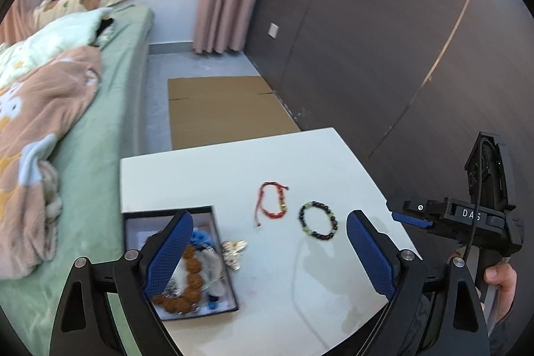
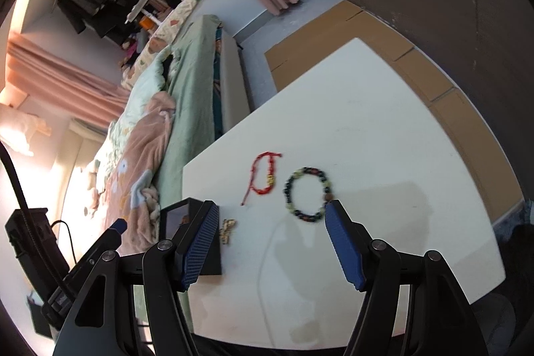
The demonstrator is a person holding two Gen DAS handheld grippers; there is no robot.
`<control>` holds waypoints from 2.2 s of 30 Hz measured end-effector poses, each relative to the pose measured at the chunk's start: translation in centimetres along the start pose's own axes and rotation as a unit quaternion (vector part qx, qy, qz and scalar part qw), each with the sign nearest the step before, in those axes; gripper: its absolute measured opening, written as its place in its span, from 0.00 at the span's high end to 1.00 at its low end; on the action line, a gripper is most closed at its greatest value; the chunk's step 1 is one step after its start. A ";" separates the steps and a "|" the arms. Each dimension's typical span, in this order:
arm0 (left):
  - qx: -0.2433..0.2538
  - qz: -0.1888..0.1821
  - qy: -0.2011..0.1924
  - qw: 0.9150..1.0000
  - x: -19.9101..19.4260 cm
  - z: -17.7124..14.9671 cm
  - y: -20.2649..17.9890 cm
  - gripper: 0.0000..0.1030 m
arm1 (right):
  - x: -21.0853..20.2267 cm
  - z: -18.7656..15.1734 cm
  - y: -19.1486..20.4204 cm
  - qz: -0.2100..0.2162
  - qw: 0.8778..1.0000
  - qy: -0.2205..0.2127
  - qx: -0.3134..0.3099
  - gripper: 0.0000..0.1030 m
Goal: Organize jewelry
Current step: 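Grasp the green-and-black bead bracelet with the left gripper and lift it, then drop the bead bracelet into the box with the left gripper while the right grasps the red string bracelet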
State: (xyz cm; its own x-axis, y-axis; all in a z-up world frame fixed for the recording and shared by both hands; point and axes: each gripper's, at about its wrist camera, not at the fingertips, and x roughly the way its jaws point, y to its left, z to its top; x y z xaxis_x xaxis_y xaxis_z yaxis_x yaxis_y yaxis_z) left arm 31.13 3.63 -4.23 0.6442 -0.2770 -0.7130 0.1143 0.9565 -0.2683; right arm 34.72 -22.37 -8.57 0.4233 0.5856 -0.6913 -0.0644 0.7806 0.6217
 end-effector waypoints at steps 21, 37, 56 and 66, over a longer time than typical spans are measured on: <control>0.045 -0.009 0.102 0.994 11.4 -0.4 -6.2 0.60 | -2.7 -0.2 -7.2 -0.028 0.998 -0.021 0.050 0.36; 0.078 0.078 0.142 0.984 17.2 -3.9 -8.1 0.93 | -3.7 -0.8 -8.6 -0.045 0.997 -0.020 0.061 0.36; 0.025 0.015 0.049 0.998 6.9 0.5 -4.1 0.93 | 0.1 -0.3 -3.6 -0.023 1.000 0.009 0.018 0.39; -0.018 0.037 0.005 0.999 1.2 1.5 0.6 0.93 | 4.6 0.9 0.6 -0.025 0.999 0.041 -0.026 0.46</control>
State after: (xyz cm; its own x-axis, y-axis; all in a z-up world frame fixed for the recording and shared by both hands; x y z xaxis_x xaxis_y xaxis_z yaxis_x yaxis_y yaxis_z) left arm 33.10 3.96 -4.32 0.6416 -0.2068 -0.7387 0.0386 0.9704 -0.2382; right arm 37.49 -19.38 -11.06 0.3522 0.5594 -0.7504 -0.0930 0.8187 0.5666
